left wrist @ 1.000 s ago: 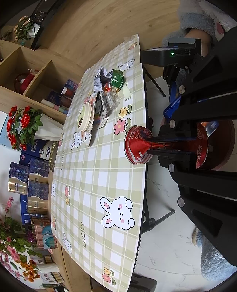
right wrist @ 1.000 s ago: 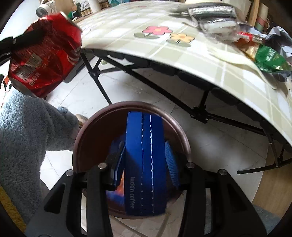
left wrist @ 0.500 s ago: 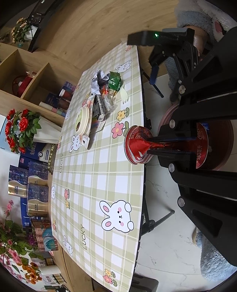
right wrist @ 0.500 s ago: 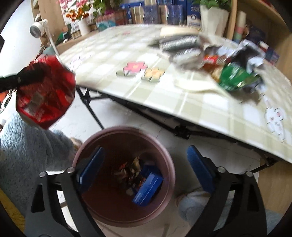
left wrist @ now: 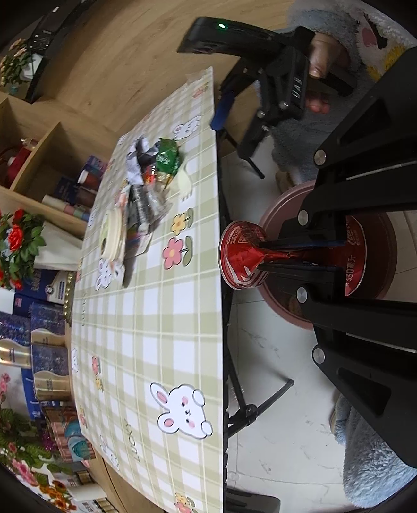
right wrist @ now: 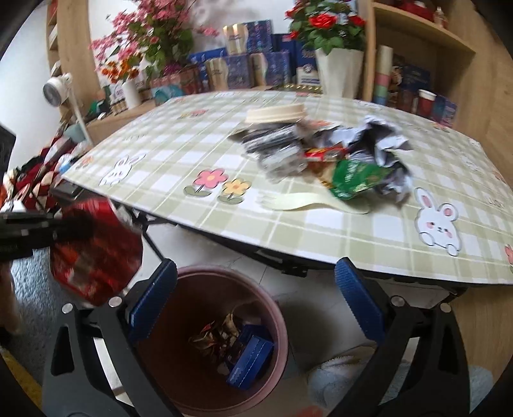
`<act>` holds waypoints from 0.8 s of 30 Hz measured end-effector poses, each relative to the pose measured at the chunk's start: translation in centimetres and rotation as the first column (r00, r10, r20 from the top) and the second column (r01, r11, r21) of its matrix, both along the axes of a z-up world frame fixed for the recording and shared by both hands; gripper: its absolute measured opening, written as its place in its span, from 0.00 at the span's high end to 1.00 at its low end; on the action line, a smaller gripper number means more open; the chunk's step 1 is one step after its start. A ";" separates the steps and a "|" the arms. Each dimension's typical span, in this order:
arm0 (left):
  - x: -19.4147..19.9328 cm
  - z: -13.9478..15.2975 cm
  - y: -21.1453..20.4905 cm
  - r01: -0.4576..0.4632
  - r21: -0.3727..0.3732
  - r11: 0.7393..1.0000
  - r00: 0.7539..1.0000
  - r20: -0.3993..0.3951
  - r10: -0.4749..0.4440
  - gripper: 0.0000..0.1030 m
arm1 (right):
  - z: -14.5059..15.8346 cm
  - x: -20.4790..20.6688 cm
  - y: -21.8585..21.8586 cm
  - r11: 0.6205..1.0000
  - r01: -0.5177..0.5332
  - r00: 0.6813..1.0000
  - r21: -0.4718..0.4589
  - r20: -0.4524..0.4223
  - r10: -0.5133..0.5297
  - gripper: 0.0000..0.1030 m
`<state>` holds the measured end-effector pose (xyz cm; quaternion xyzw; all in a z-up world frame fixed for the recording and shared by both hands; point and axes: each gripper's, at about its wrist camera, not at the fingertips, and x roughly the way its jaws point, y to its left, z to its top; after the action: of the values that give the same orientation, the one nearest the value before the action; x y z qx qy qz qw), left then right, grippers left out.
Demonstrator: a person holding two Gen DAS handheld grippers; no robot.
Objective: Collect trash
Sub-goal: 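Lower the red can into the bin and open the left tool, then move both tools back over the trash pile on the table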
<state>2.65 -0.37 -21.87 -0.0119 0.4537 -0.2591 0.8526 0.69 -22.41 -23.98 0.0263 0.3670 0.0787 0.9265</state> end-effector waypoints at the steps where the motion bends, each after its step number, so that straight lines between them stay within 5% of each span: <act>1: 0.0 -0.1 -0.2 0.003 0.003 1.000 1.000 -0.003 -0.003 0.92 | 0.2 -0.2 -0.2 1.000 0.010 1.000 0.005 0.015 -0.010 0.06; 14: 0.3 -2.1 -3.9 0.100 0.053 0.994 0.993 -0.065 -0.097 0.90 | 0.8 -1.1 -2.1 0.997 0.066 0.995 0.042 0.073 -0.068 0.06; 16: 0.4 -1.7 -4.3 0.099 0.064 0.993 0.995 -0.037 -0.097 0.60 | 0.8 -1.1 -2.2 0.997 0.070 0.994 0.040 0.078 -0.073 0.06; 18: 0.5 -1.0 -4.1 0.078 0.064 0.995 0.997 0.006 -0.079 0.43 | 0.7 -1.1 -2.3 0.996 0.076 0.994 0.040 0.075 -0.079 0.05; 24: 0.7 0.9 -2.0 -0.034 0.085 0.996 0.991 0.130 0.022 0.15 | 0.5 -0.8 -2.4 0.995 0.100 0.993 0.030 0.064 -0.102 0.05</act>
<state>3.34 -2.37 -20.95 0.0358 0.4086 -0.2273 0.8833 -0.13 -24.84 -23.45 0.0548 0.3335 0.0375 0.9404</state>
